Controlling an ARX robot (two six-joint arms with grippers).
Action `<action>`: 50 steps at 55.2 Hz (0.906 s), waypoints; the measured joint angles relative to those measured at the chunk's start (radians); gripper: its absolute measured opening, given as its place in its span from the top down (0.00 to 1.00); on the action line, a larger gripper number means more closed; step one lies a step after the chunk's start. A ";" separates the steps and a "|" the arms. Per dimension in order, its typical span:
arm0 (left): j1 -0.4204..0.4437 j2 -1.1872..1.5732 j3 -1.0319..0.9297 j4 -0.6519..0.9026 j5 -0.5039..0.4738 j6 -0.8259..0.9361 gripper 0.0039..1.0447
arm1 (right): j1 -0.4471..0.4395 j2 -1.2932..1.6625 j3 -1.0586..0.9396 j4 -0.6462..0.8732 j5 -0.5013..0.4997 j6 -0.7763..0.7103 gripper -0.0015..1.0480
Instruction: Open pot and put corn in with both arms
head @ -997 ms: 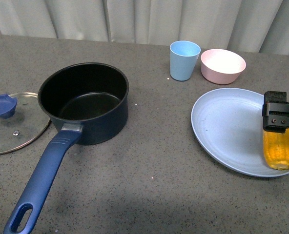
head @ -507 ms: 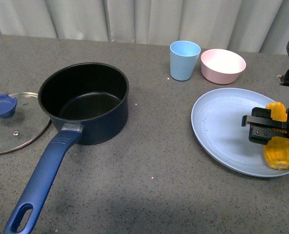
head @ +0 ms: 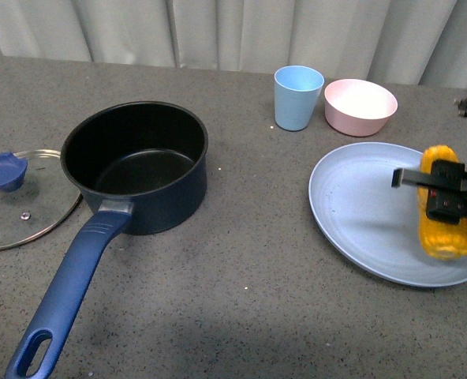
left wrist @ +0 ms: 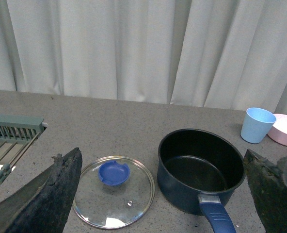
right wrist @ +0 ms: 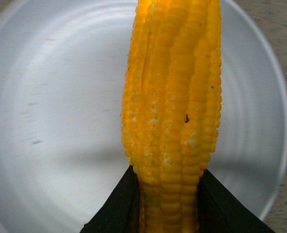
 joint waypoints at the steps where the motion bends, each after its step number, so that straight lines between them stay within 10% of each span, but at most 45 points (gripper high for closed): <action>1: 0.000 0.000 0.000 0.000 0.000 0.000 0.06 | 0.007 -0.020 0.001 -0.014 -0.036 0.002 0.78; 14: 0.000 0.000 0.000 0.000 0.000 0.000 0.06 | 0.179 -0.061 0.150 -0.016 -0.431 0.155 0.81; 50: 0.000 0.000 0.000 0.000 0.000 0.000 0.06 | 0.455 0.259 0.573 -0.045 -0.429 0.291 0.84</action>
